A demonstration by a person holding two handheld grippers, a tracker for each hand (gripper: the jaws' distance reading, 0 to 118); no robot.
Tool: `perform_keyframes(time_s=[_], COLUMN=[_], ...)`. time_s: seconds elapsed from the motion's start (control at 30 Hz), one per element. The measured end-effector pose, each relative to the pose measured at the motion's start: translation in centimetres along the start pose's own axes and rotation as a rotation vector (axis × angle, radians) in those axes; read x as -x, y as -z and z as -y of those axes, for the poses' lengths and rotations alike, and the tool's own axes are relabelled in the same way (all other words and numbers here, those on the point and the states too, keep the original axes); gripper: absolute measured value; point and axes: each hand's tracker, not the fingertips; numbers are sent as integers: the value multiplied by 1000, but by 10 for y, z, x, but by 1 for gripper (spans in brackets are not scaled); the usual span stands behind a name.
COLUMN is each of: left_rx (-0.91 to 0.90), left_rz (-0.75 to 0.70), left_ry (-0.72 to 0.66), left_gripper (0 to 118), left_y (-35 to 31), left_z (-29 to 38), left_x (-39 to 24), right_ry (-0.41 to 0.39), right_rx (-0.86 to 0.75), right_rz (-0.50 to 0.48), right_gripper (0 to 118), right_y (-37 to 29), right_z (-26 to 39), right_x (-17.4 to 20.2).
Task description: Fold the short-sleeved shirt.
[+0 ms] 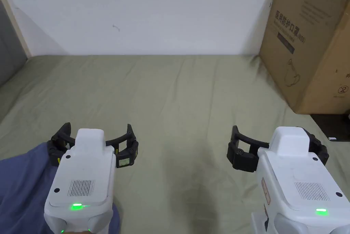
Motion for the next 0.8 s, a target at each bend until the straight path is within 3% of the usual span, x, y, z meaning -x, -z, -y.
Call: perform_keyframes(time_s=[0.53, 0.6, 0.63, 0.67, 0.73, 0.77, 0.8], left_rx=[4, 11, 11, 14, 31, 41, 41], left_rz=[22, 37, 41, 46, 54, 59, 60], left_ry=[-13, -26, -32, -37, -50, -57, -64], left_gripper=[118, 112, 103, 88, 28, 9, 4], left_y=[2, 1, 1, 0, 1, 2, 2], left_z=[-7, -8, -8, -8, -8, -8, -8], left_x=[0, 0, 0, -1, -2, -2, -2], right_ry=[-10, -11, -13, -14, -10, -17, -41], right_rx=[9, 14, 20, 23, 15, 14, 15], right_rz=[-11, -6, -5, -8, -20, -12, 8], right_gripper=[116, 115, 113, 108, 71, 39, 0], right_y=[-1, -1, -2, -3, -5, -6, -4], right_z=[-3, -3, -4, -4, -4, -4, -4], right_x=[1, 1, 2, 2, 2, 4, 6])
